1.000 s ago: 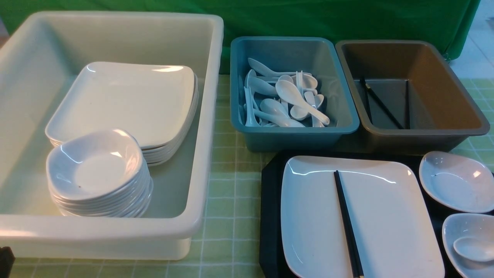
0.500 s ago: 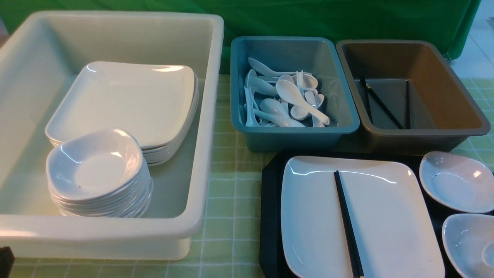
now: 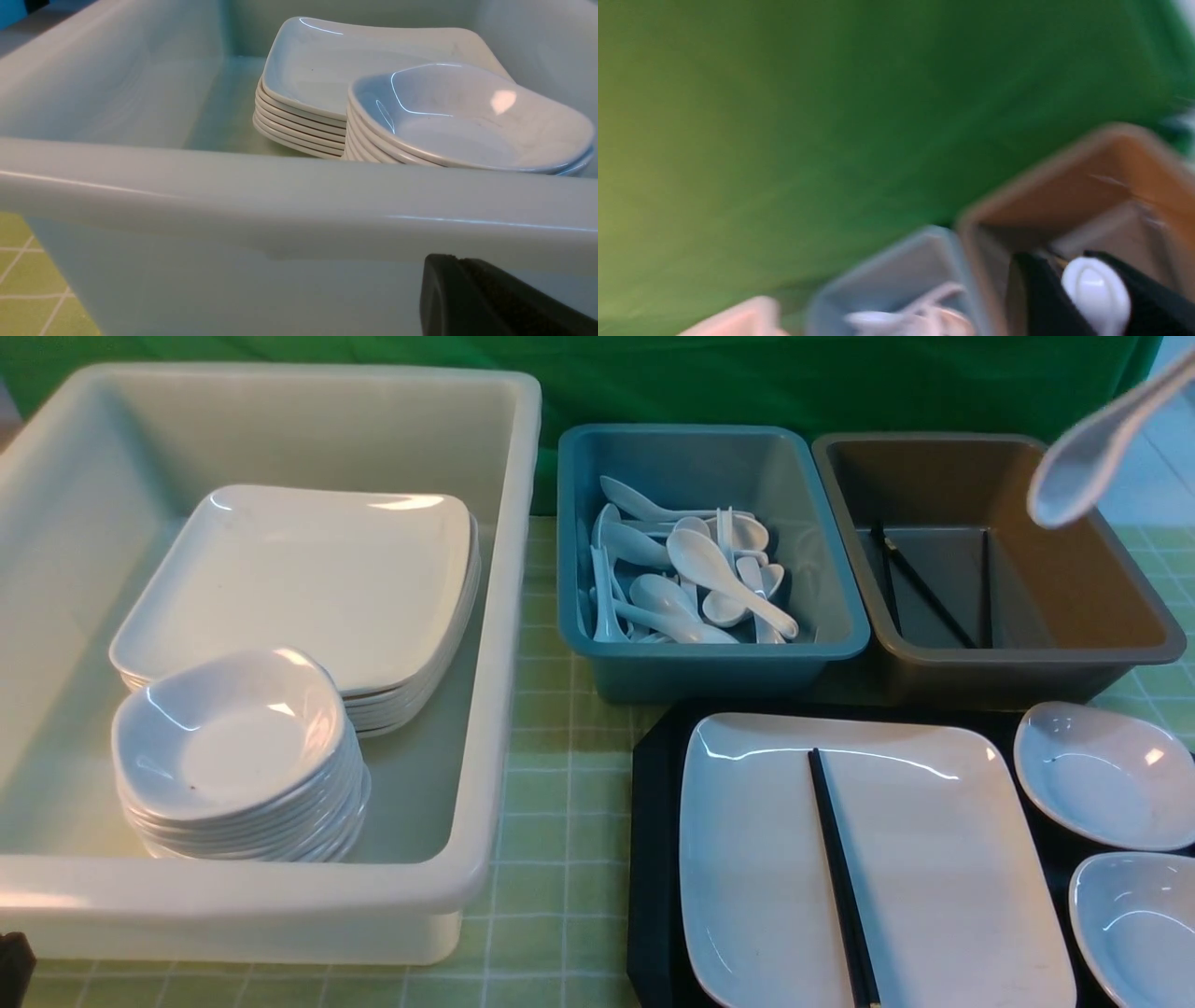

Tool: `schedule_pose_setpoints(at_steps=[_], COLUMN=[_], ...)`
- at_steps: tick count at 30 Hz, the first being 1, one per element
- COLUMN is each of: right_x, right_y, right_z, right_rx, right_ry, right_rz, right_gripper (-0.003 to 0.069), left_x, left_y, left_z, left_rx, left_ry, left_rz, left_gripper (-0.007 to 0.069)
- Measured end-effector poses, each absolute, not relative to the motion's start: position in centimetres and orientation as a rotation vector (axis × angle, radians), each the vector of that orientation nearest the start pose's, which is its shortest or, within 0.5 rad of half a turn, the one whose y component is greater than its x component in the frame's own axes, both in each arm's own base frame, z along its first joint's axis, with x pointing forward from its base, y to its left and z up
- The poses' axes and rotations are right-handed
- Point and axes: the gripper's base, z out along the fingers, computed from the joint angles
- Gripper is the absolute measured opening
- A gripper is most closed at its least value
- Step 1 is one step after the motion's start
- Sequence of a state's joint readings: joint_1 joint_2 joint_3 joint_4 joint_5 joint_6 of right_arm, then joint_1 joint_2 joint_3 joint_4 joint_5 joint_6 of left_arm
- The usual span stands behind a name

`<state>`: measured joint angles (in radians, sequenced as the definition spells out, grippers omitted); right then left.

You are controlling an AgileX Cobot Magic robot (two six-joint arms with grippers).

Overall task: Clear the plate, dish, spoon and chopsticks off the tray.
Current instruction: Use the right arm to put the soup spoon into the small storage box in the middle, then use the right arm to grab a pair of chopsticks from the plate

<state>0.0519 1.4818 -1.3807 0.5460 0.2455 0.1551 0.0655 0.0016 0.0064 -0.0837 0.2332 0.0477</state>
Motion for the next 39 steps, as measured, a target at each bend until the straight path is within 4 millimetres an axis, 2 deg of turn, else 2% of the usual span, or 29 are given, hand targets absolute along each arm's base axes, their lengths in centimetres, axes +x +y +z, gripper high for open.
schedule_pose_setpoints(at_steps=[3,4,5,10,11,12,15,18,20,23,26,29,31,32,33,36,39], right_x=[37.8,39.4,40.5,45.1,45.4,46.3,47.6,48.1,48.1,47.5,46.1,43.0,40.5,38.5,37.1,33.6,31.5], right_y=[7.0,9.6,11.1,16.4,16.7,17.3,18.1,18.2,18.3,18.2,18.0,17.1,16.4,15.7,15.2,14.1,13.6], right_z=[39.7,38.7,37.8,32.1,31.6,30.1,26.9,25.1,24.6,25.5,27.9,32.6,35.5,37.4,38.4,39.8,39.3], right_rx=[0.384,0.328,0.303,0.261,0.261,0.262,0.268,0.271,0.233,0.136,-0.032,-0.265,-0.396,-0.469,-0.509,-0.553,-0.514], right_ry=[1.762,1.750,1.744,1.734,1.736,1.742,1.778,1.818,1.862,1.931,1.992,2.042,2.075,2.113,2.150,2.320,2.508], right_rz=[0.669,0.674,0.675,0.662,0.660,0.652,0.631,0.618,0.603,0.582,0.544,0.488,0.446,0.420,0.403,0.398,0.417], right_gripper=[0.0105,0.0105,0.0105,0.0114,0.0117,0.0127,0.0203,0.0311,0.0424,0.0477,0.0457,0.0345,0.0234,0.0165,0.0111,0.0024,0.0019], left_x=[5.6,5.6,5.6,5.6,5.6,5.6,5.6,5.6,5.6,5.6,5.6,5.6,5.6,5.6,5.6,5.6,5.6], left_y=[0.2,0.2,0.2,0.2,0.2,0.2,0.2,0.2,0.2,0.2,0.2,0.2,0.2,0.2,0.2,0.2,0.2], left_z=[19.0,19.0,19.0,19.0,19.0,19.0,19.0,19.0,19.0,19.0,19.0,19.0,19.0,19.0,19.0,19.0,19.0], left_rx=[-0.071,-0.071,-0.071,-0.071,-0.071,-0.071,-0.071,-0.071,-0.071,-0.071,-0.071,-0.071,-0.071,-0.071,-0.071,-0.071,-0.071], left_ry=[1.722,1.722,1.722,1.722,1.722,1.722,1.722,1.722,1.722,1.722,1.722,1.722,1.722,1.722,1.722,1.722,1.722], left_rz=[0.007,0.007,0.007,0.007,0.007,0.007,0.007,0.007,0.007,0.007,0.007,0.007,0.007,0.007,0.007,0.007,0.007], left_gripper=[0.0000,0.0000,0.0000,0.0000,0.0000,0.0000,0.0000,0.0000,0.0000,0.0000,0.0000,0.0000,0.0000,0.0000,0.0000,0.0000,0.0000])
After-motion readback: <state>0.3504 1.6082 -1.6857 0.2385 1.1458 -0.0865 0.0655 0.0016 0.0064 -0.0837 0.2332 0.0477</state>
